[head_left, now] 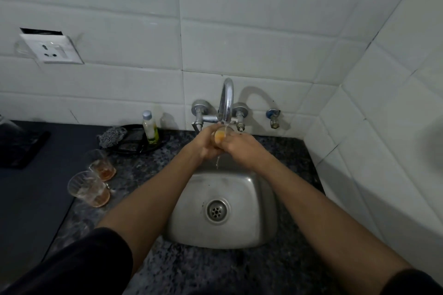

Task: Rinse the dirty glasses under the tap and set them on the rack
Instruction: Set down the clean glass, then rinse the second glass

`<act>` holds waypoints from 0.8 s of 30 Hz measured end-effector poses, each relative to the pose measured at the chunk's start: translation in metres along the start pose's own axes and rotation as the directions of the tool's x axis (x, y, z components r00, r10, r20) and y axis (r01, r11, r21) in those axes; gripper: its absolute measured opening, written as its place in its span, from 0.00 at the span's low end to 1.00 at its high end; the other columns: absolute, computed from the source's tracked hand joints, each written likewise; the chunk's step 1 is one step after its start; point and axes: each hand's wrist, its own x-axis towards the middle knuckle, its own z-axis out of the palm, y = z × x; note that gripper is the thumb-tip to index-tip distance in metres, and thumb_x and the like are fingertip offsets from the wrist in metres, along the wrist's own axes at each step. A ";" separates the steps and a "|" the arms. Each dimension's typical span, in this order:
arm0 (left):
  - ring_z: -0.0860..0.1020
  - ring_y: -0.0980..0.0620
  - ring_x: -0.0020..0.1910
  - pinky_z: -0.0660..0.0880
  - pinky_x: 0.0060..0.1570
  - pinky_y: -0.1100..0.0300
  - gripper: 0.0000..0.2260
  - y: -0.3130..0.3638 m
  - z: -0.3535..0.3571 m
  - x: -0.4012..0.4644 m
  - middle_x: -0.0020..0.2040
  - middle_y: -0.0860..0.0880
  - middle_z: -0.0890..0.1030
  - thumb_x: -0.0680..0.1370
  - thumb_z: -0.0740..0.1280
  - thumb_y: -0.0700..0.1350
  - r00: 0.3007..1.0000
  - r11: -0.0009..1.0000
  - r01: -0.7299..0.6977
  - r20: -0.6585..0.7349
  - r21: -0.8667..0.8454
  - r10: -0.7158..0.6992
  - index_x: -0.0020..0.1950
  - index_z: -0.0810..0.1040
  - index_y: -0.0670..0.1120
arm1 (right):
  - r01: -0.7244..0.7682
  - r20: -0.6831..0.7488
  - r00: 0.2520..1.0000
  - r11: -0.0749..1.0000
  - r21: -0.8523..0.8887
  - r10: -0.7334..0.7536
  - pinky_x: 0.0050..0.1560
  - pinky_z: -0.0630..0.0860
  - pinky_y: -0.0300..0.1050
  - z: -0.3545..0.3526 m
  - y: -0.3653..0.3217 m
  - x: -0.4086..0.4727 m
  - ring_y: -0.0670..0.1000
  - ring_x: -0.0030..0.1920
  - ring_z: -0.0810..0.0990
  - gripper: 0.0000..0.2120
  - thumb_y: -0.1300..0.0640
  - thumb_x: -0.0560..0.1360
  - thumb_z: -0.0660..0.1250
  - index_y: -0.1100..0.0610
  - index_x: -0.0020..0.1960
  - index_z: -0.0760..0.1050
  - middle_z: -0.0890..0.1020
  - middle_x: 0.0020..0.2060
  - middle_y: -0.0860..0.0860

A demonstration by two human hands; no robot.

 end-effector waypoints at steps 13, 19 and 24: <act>0.78 0.45 0.59 0.70 0.70 0.51 0.15 0.003 -0.010 0.006 0.56 0.44 0.81 0.78 0.66 0.49 0.999 0.997 0.035 -0.042 0.074 -0.032 0.61 0.80 0.43 | 0.090 -0.014 0.996 0.992 -0.086 -0.091 0.58 0.77 0.57 0.016 0.008 0.011 0.53 0.57 0.81 0.10 0.49 0.84 0.61 0.45 0.63 0.77 0.81 0.60 0.50; 0.82 0.48 0.38 0.81 0.40 0.57 0.13 -0.001 -0.001 0.005 0.39 0.44 0.82 0.83 0.60 0.46 0.998 0.999 -0.022 -0.064 -0.028 0.020 0.46 0.80 0.40 | 0.017 -0.066 0.998 0.999 0.031 -0.015 0.57 0.81 0.58 0.033 0.001 0.014 0.58 0.56 0.84 0.12 0.54 0.84 0.63 0.51 0.66 0.77 0.84 0.57 0.55; 0.82 0.50 0.36 0.81 0.36 0.59 0.17 0.005 0.004 -0.002 0.39 0.46 0.82 0.85 0.58 0.51 0.999 0.998 0.039 -0.014 0.052 -0.039 0.46 0.79 0.43 | 0.099 0.007 0.995 0.958 -0.268 -0.101 0.63 0.75 0.54 0.020 0.013 0.006 0.56 0.67 0.76 0.21 0.60 0.81 0.60 0.52 0.73 0.71 0.74 0.71 0.54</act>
